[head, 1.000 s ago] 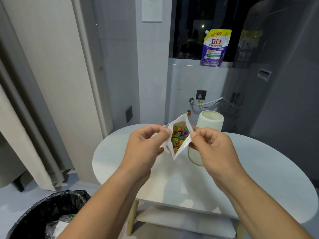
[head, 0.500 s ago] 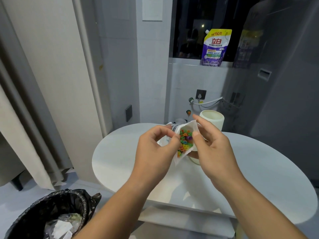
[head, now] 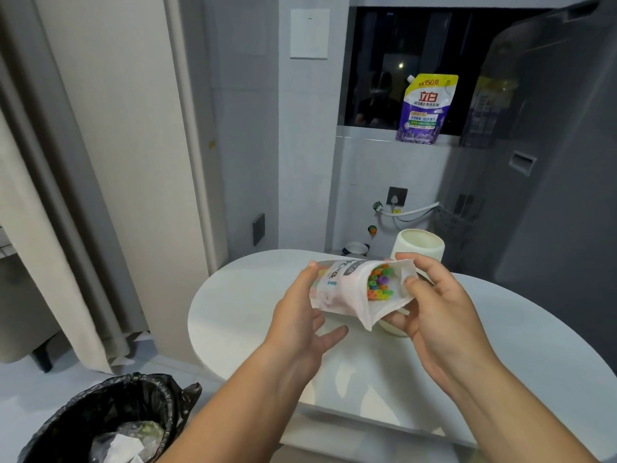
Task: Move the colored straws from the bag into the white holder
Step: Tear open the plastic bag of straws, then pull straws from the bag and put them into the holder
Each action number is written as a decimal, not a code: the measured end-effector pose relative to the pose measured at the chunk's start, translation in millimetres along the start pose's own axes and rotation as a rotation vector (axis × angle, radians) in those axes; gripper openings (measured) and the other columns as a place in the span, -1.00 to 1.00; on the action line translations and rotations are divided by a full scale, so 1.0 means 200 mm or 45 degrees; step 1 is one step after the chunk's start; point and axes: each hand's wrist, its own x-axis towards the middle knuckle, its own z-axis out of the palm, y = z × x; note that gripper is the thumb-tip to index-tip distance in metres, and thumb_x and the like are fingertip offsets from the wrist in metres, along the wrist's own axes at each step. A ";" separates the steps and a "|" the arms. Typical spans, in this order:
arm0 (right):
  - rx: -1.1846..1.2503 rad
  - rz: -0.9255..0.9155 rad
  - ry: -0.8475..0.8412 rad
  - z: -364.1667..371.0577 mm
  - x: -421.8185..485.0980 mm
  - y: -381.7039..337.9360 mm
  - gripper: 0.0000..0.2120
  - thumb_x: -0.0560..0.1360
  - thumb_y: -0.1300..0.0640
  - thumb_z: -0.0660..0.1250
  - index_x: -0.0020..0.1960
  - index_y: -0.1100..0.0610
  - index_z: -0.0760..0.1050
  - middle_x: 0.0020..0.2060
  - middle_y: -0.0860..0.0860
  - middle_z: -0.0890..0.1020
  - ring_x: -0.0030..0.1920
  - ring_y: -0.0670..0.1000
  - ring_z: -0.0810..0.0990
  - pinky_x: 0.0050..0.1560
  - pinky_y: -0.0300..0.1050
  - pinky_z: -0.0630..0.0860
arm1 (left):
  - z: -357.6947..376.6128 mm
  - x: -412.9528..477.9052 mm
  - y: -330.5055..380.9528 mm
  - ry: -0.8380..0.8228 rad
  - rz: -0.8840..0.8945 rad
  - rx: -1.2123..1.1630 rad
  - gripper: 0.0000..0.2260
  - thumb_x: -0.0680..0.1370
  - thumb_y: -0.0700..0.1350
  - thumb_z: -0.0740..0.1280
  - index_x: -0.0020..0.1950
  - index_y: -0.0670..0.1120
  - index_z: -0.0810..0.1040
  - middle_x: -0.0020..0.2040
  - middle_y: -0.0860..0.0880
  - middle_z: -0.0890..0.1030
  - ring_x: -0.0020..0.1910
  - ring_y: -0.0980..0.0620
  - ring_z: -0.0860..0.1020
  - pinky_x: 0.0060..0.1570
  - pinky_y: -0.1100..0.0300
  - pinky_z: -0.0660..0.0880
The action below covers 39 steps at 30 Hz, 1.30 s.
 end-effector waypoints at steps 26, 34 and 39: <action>0.587 0.492 -0.011 0.03 -0.05 0.07 -0.64 0.63 -0.09 0.16 0.15 0.17 0.55 -0.13 0.16 0.73 -0.18 0.14 0.72 -0.24 -0.02 0.63 | 0.00 0.15 0.04 -0.092 0.381 -0.427 -0.65 0.60 -0.14 0.42 0.36 -0.24 0.57 0.24 -0.25 0.69 0.19 -0.19 0.69 0.21 -0.13 0.63; 0.709 0.692 0.229 0.10 -0.03 0.14 -0.47 0.69 -0.11 -0.01 0.33 0.22 0.53 0.22 0.25 0.65 0.26 0.30 0.59 0.33 0.25 0.44 | 0.06 0.07 0.03 -0.031 0.918 0.018 -0.46 0.44 -0.09 0.56 0.37 -0.24 0.54 0.23 -0.18 0.71 0.19 -0.14 0.70 0.22 -0.12 0.63; 0.572 0.675 0.434 0.10 -0.02 0.15 -0.65 0.67 0.00 0.17 0.16 0.23 0.60 -0.05 0.15 0.71 -0.04 0.17 0.66 0.21 0.16 0.55 | 0.07 0.10 0.01 -0.001 0.890 -0.013 -0.56 0.50 -0.18 0.54 0.34 -0.23 0.57 0.21 -0.20 0.71 0.18 -0.16 0.70 0.21 -0.11 0.63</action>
